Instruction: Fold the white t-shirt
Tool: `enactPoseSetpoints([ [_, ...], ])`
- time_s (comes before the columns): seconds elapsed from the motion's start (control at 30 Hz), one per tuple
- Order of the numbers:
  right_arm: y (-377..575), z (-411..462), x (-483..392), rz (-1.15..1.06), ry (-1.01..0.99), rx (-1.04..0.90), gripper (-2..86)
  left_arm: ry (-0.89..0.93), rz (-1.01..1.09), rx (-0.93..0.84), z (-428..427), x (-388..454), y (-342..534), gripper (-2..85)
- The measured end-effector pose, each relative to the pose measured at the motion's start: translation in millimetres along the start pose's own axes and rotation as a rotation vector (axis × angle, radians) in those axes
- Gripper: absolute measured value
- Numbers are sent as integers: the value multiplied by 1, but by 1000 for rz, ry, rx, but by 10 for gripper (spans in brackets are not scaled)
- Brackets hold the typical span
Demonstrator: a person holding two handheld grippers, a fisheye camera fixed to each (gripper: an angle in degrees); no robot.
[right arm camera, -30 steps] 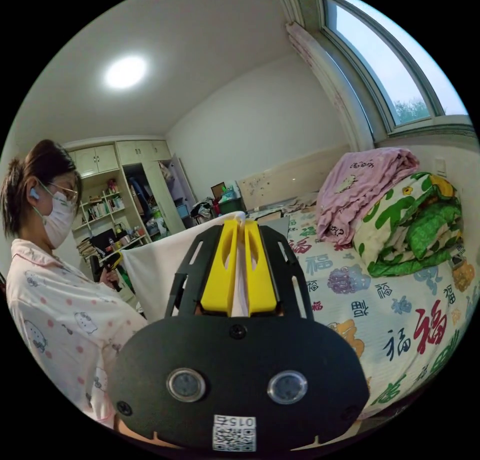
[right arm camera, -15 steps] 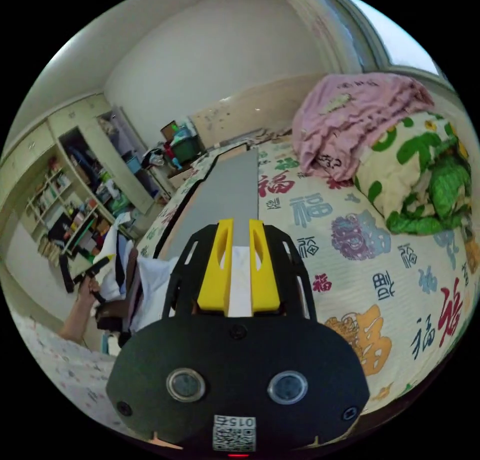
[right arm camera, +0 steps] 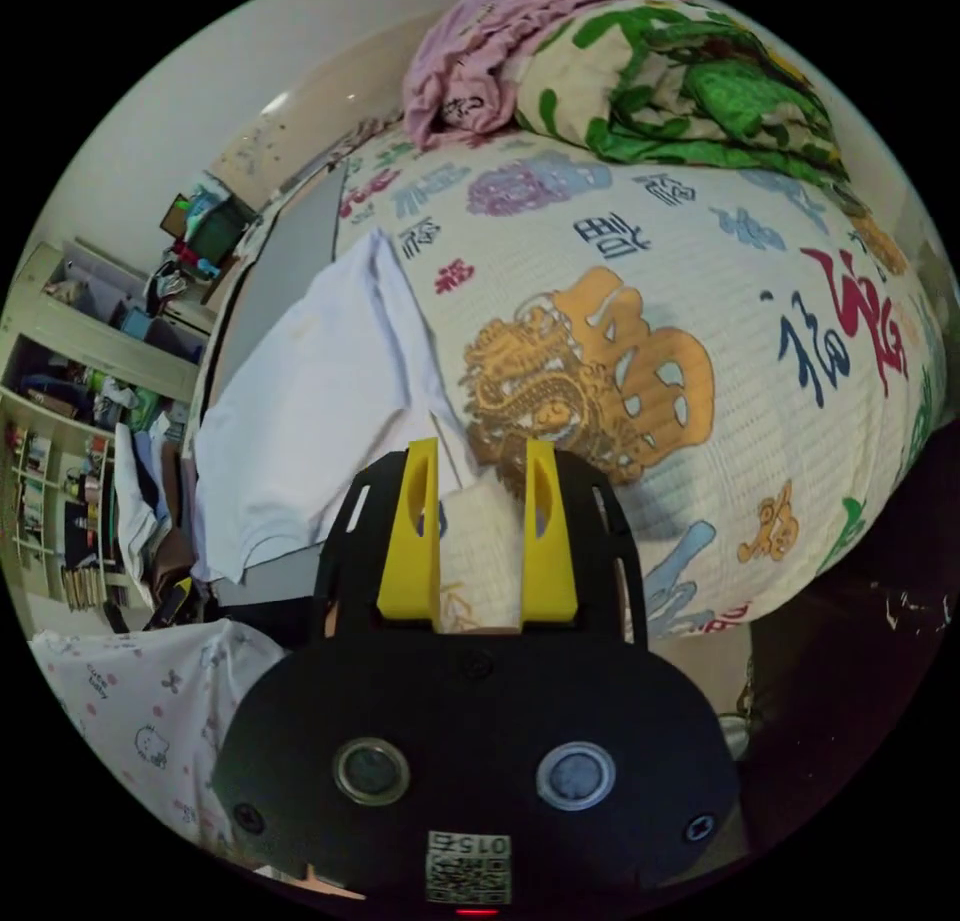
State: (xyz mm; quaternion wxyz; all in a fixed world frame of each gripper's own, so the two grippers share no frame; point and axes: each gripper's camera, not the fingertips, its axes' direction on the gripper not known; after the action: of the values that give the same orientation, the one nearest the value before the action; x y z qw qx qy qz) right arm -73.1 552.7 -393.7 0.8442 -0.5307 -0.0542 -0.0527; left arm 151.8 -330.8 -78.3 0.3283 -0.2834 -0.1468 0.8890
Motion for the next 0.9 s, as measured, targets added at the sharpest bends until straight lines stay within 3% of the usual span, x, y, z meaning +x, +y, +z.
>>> enactPoseSetpoints([
  [0.3,-69,-32,33,-13,26,-43,128,17,-44,-68,-13,10,36,100],
  [0.43,-103,-49,50,-75,-79,-65,83,45,-98,-107,-15,17,36,104],
  [0.6,-133,-42,81,-64,-16,-101,69,94,-165,-119,10,24,32,85],
  [0.73,-151,-51,118,-67,3,-118,15,32,-93,-123,15,54,22,77],
  [0.9,-160,-65,169,-26,-24,-95,0,137,-140,-121,13,56,14,18],
])
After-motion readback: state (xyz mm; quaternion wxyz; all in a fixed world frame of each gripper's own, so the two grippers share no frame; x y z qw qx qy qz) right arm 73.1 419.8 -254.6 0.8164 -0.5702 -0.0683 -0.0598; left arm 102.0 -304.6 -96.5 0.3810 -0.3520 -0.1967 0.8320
